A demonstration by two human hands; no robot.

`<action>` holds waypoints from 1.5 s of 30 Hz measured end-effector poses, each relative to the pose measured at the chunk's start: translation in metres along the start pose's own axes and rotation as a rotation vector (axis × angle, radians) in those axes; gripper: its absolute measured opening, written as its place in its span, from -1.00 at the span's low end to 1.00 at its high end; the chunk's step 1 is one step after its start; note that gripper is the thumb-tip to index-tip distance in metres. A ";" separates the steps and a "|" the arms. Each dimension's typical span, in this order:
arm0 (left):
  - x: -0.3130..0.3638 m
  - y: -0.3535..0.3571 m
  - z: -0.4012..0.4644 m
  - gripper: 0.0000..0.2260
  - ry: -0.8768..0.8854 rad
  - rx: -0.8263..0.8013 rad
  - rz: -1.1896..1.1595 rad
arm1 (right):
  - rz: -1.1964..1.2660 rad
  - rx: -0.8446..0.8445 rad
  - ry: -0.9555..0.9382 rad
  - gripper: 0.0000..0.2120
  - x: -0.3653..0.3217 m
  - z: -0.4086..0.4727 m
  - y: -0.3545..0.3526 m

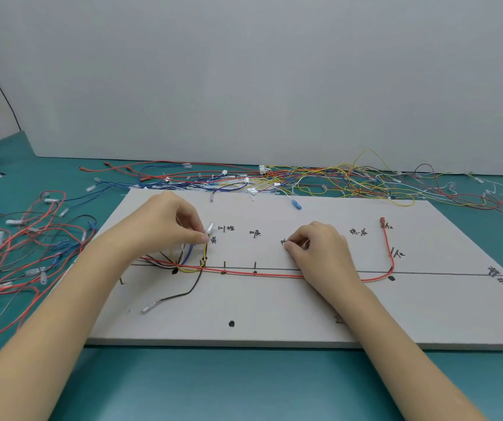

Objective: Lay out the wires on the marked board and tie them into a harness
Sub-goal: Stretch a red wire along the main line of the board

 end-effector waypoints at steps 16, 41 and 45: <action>-0.004 0.028 -0.011 -0.90 -0.103 -0.311 0.011 | 0.067 -0.020 -0.049 -0.87 0.001 0.003 0.001; 0.000 0.035 -0.010 -0.89 -0.052 -0.324 -0.027 | -0.021 -0.038 -0.145 -0.91 -0.001 0.006 -0.009; 0.014 0.058 -0.012 -0.90 -0.009 -0.318 -0.082 | 0.022 -0.080 -0.084 -0.93 0.029 0.002 -0.018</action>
Point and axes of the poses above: each hand's wrist, its own z-axis towards the middle knuckle, its own y-axis out of the palm, x = y × z, the point moved 8 cm from there along z, towards the middle knuckle, and after that the axes turned 14 degrees about -z, right-handed, at the moved point
